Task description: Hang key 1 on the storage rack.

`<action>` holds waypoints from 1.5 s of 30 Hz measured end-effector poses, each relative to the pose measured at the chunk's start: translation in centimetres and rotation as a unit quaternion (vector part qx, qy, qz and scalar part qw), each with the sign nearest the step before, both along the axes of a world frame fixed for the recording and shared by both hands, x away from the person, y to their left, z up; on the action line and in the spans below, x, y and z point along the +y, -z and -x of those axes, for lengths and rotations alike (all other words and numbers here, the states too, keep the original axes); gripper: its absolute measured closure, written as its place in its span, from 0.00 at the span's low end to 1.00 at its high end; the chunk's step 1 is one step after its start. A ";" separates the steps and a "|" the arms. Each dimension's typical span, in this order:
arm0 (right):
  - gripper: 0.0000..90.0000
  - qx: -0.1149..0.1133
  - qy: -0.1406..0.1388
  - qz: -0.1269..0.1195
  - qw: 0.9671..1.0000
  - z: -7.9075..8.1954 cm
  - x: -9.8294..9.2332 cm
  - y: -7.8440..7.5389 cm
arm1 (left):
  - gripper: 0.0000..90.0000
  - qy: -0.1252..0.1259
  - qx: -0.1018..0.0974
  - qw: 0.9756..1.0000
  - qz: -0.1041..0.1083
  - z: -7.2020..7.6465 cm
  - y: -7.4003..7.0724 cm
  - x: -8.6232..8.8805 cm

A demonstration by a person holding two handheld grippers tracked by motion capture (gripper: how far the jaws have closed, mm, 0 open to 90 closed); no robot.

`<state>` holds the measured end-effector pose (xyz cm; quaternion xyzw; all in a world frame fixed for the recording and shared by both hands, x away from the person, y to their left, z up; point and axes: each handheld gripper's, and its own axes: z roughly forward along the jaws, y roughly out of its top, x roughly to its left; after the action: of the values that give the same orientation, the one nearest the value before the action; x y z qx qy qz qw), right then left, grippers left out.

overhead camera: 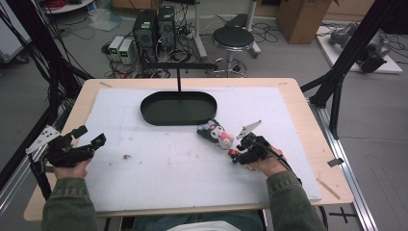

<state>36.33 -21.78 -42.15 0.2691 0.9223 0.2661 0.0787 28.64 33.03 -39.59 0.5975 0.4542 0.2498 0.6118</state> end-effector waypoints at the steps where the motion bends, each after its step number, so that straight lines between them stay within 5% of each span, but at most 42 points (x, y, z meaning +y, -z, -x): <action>1: 0.62 0.002 0.001 0.006 1.000 0.0 0.1 0.1 | 0.06 0.000 0.000 1.000 -0.001 0.0 0.0 0.0; 4: 0.76 -0.013 -0.018 0.030 0.999 0.4 0.5 0.2 | 0.06 -0.003 0.001 1.000 -0.002 0.0 0.0 0.0; 9: 0.81 -0.016 -0.021 0.033 0.999 0.4 0.4 0.0 | 0.06 -0.004 0.001 1.000 -0.003 0.0 0.0 0.0; 22: 0.83 -0.070 0.011 -0.058 0.996 1.5 -2.2 -3.1 | 0.06 -0.002 0.000 1.000 0.000 -0.1 0.1 0.0; 30: 0.83 -0.084 0.063 -0.143 0.984 2.3 -4.8 -5.4 | 0.06 0.001 0.000 1.000 0.004 -0.3 0.2 -0.2; 40: 0.83 -0.126 0.071 -0.162 0.976 2.4 -6.0 -9.1 | 0.06 0.000 -0.004 1.000 0.009 -0.2 0.2 -0.3; 42: 0.83 -0.134 0.079 -0.184 0.971 2.3 -6.3 -10.1 | 0.06 0.001 -0.004 1.000 0.009 -0.2 0.2 -0.2; 43: 0.84 -0.134 0.085 -0.216 0.963 2.2 -6.6 -11.1 | 0.06 0.000 -0.003 1.000 0.010 -0.2 0.2 -0.2; 45: 0.83 -0.135 0.085 -0.225 0.961 2.1 -6.6 -11.7 | 0.06 0.000 -0.005 1.000 0.012 -0.2 0.2 -0.2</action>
<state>34.20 -28.43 -30.46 0.3185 0.7933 0.4930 0.1620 28.82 32.85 -39.83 0.5890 0.4545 0.2475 0.6207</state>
